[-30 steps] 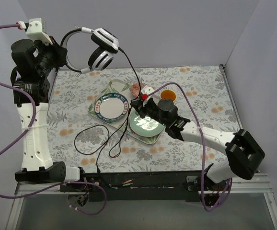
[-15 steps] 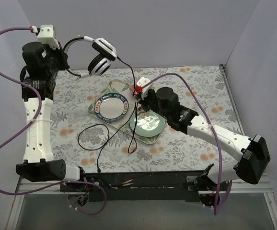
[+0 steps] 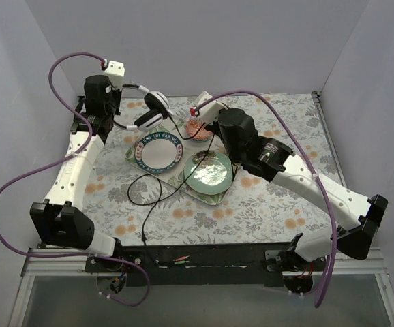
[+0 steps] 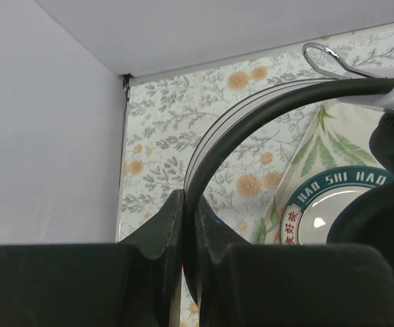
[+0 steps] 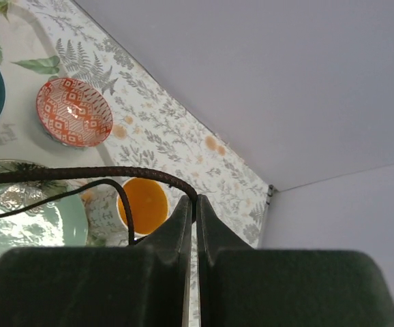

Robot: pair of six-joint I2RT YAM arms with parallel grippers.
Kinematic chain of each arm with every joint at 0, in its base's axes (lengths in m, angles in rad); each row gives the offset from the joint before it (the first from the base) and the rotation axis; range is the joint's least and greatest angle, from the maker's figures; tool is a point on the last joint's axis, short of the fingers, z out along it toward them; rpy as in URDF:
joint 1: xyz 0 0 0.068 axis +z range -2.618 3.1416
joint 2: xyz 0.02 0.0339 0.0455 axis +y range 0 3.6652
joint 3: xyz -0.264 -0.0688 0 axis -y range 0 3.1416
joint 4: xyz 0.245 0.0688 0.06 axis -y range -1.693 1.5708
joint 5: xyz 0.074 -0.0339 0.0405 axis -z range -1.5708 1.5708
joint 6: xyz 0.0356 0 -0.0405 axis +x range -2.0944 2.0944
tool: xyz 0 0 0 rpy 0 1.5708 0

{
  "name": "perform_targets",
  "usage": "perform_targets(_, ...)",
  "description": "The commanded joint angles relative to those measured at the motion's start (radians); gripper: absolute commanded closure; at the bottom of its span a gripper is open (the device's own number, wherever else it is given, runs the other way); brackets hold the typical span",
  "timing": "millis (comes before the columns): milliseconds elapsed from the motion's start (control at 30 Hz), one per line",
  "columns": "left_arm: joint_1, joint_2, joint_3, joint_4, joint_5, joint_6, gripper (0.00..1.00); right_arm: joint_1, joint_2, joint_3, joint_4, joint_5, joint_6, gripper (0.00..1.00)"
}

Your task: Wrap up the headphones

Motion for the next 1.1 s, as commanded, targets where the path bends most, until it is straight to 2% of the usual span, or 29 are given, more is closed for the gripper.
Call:
perform_targets(0,-0.057,-0.044,-0.004,0.138,-0.072,0.032,1.0,0.073,0.014,0.106,0.1,0.085,-0.236,0.99)
perform_targets(133,-0.161,-0.037,-0.044,0.146,-0.094,0.108,1.0,0.137,0.044,0.192,0.169,0.051,-0.368,0.99)
perform_targets(267,-0.28,-0.051,-0.099,0.151,-0.131,0.17,1.0,0.141,0.095,0.313,0.189,-0.033,-0.413,0.99)
perform_targets(433,-0.399,-0.082,-0.174,0.163,-0.152,0.224,1.0,0.128,0.202,0.47,0.153,0.02,-0.497,0.99)
perform_targets(533,-0.412,-0.106,-0.184,0.162,-0.163,0.234,1.0,0.096,0.218,0.464,0.156,0.071,-0.524,0.99)
perform_targets(667,-0.41,-0.123,-0.217,0.218,-0.226,0.308,1.0,0.056,0.175,0.431,0.164,0.045,-0.49,0.99)
perform_targets(800,-0.41,-0.122,-0.236,0.247,-0.247,0.34,1.0,0.052,0.124,0.404,0.152,-0.07,-0.462,0.99)
perform_targets(933,-0.41,-0.128,-0.231,0.235,-0.212,0.339,1.0,0.039,0.089,0.382,0.15,-0.183,-0.459,0.99)
perform_targets(1067,-0.41,-0.137,-0.201,0.206,-0.216,0.322,1.0,-0.04,0.08,0.373,0.126,-0.28,-0.43,0.99)
